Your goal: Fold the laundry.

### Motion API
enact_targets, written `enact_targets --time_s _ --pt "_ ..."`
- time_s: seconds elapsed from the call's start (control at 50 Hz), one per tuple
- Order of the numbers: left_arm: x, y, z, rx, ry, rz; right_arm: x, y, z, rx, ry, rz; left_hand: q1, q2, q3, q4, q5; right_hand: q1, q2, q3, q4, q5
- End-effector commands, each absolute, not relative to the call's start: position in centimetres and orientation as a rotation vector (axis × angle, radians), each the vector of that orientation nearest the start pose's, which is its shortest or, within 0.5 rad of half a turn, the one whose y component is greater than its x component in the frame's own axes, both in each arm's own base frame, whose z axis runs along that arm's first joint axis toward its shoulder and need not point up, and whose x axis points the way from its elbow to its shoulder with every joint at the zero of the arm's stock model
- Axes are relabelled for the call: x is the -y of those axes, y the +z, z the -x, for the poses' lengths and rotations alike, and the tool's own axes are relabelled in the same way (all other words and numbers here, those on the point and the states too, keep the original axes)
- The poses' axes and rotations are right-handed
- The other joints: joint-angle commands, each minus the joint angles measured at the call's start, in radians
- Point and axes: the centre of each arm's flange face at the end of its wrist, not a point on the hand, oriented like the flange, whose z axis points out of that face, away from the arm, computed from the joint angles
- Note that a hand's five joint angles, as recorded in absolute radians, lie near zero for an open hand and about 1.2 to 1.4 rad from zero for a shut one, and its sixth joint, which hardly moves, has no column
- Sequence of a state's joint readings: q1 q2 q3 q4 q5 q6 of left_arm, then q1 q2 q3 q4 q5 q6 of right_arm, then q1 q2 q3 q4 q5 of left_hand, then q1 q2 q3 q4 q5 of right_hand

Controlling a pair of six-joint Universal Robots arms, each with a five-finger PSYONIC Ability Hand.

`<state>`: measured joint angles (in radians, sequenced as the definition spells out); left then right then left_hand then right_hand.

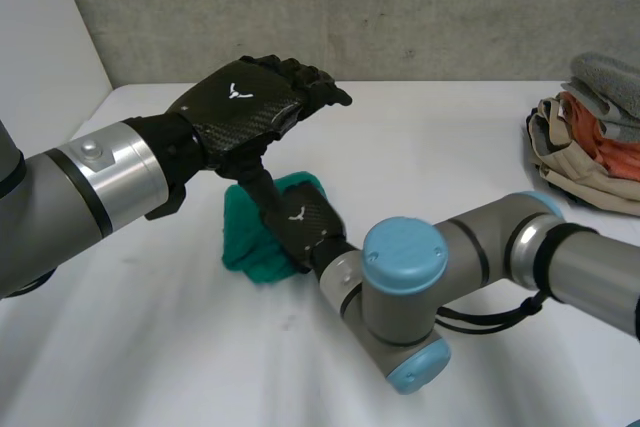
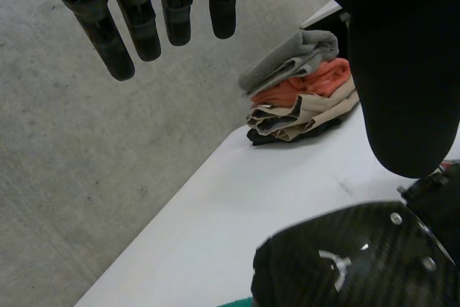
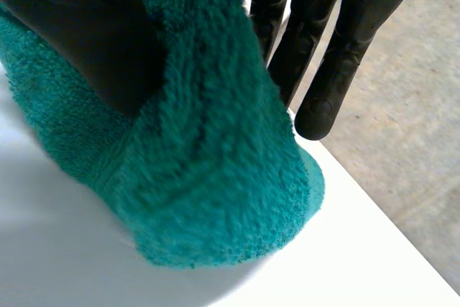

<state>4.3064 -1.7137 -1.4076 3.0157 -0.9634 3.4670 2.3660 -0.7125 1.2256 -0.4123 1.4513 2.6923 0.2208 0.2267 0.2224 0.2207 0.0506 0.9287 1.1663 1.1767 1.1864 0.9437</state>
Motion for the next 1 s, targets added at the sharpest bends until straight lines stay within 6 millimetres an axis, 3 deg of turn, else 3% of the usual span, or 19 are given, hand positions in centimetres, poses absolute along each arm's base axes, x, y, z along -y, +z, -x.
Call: enact_targets --time_s 0.02,0.16,0.22,0.3,0.38,0.4,0.5,0.54,0.6,0.64,0.7,0.76,0.84,0.86,0.94,1.0 --pt "21.9 30.9 28.8 1.615 1.741 1.189 25.0 13.6 -38.4 -1.783 -1.895 1.255 0.043 0.037 0.041 0.043 0.038 0.468 0.23 0.22 0.21 0.278" --pt "22.4 31.2 28.2 1.628 1.763 1.172 29.9 15.4 -34.2 -1.877 -2.01 1.244 0.043 0.037 0.041 0.043 0.038 0.468 0.23 0.22 0.21 0.278" --pt "22.4 31.2 28.2 1.626 1.763 1.173 31.3 16.5 -33.6 -1.822 -2.075 1.248 0.043 0.037 0.041 0.043 0.038 0.468 0.23 0.22 0.21 0.278" --pt "22.4 31.2 28.2 1.628 1.763 1.172 33.8 19.7 -33.3 -1.627 -2.22 1.237 0.043 0.037 0.041 0.043 0.038 0.468 0.23 0.22 0.21 0.278" --pt "22.4 31.2 28.2 1.628 1.766 1.171 36.8 24.5 -32.3 -1.427 -2.447 1.151 0.043 0.037 0.041 0.043 0.038 0.468 0.23 0.22 0.21 0.278" --pt "22.5 31.3 28.1 1.628 1.769 1.171 38.2 26.4 -31.2 -1.371 -2.543 1.089 0.045 0.04 0.044 0.046 0.041 0.468 0.23 0.22 0.21 0.278" --pt "22.6 31.6 27.9 1.626 1.786 1.165 41.6 31.8 -27.1 -1.239 -2.736 0.925 0.046 0.04 0.044 0.046 0.041 0.468 0.23 0.22 0.21 0.278" --pt "22.5 31.8 27.8 1.621 1.792 1.166 43.0 34.3 -24.4 -1.191 -2.808 0.836 0.046 0.04 0.044 0.046 0.041 0.468 0.23 0.22 0.21 0.278" --pt "22.4 32.0 27.8 1.614 1.798 1.165 44.3 35.8 -21.4 -1.181 -2.843 0.761 0.046 0.04 0.044 0.046 0.041 0.468 0.23 0.22 0.21 0.278" --pt "22.3 32.1 27.8 1.612 1.799 1.161 45.5 36.7 -18.4 -1.166 -2.875 0.699 0.046 0.04 0.044 0.046 0.041 0.468 0.23 0.22 0.21 0.278" --pt "22.3 32.1 27.8 1.615 1.793 1.152 46.9 36.3 -15.0 -1.17 -2.888 0.667 0.046 0.04 0.044 0.046 0.041 0.468 0.23 0.22 0.21 0.278" --pt "22.2 32.1 27.8 1.615 1.79 1.149 47.8 34.9 -13.0 -1.198 -2.866 0.673 0.046 0.04 0.044 0.046 0.041 0.468 0.23 0.22 0.21 0.278" --pt "22.3 32.1 27.8 1.617 1.789 1.148 49.7 30.0 -9.0 -1.307 -2.793 0.721 0.046 0.04 0.044 0.046 0.041 0.468 0.23 0.22 0.21 0.278" --pt "22.3 32.1 27.8 1.619 1.788 1.148 50.2 28.0 -7.4 -1.354 -2.763 0.738 0.046 0.04 0.044 0.046 0.041 0.468 0.23 0.22 0.21 0.278" --pt "22.2 32.1 27.8 1.617 1.787 1.149 50.6 22.8 -4.3 -1.498 -2.673 0.768 0.046 0.04 0.044 0.046 0.041 0.468 0.23 0.22 0.21 0.278" --pt "22.2 32.1 27.8 1.616 1.787 1.148 50.2 20.6 -2.4 -1.588 -2.625 0.751 0.046 0.04 0.044 0.046 0.041 0.468 0.23 0.22 0.21 0.278"
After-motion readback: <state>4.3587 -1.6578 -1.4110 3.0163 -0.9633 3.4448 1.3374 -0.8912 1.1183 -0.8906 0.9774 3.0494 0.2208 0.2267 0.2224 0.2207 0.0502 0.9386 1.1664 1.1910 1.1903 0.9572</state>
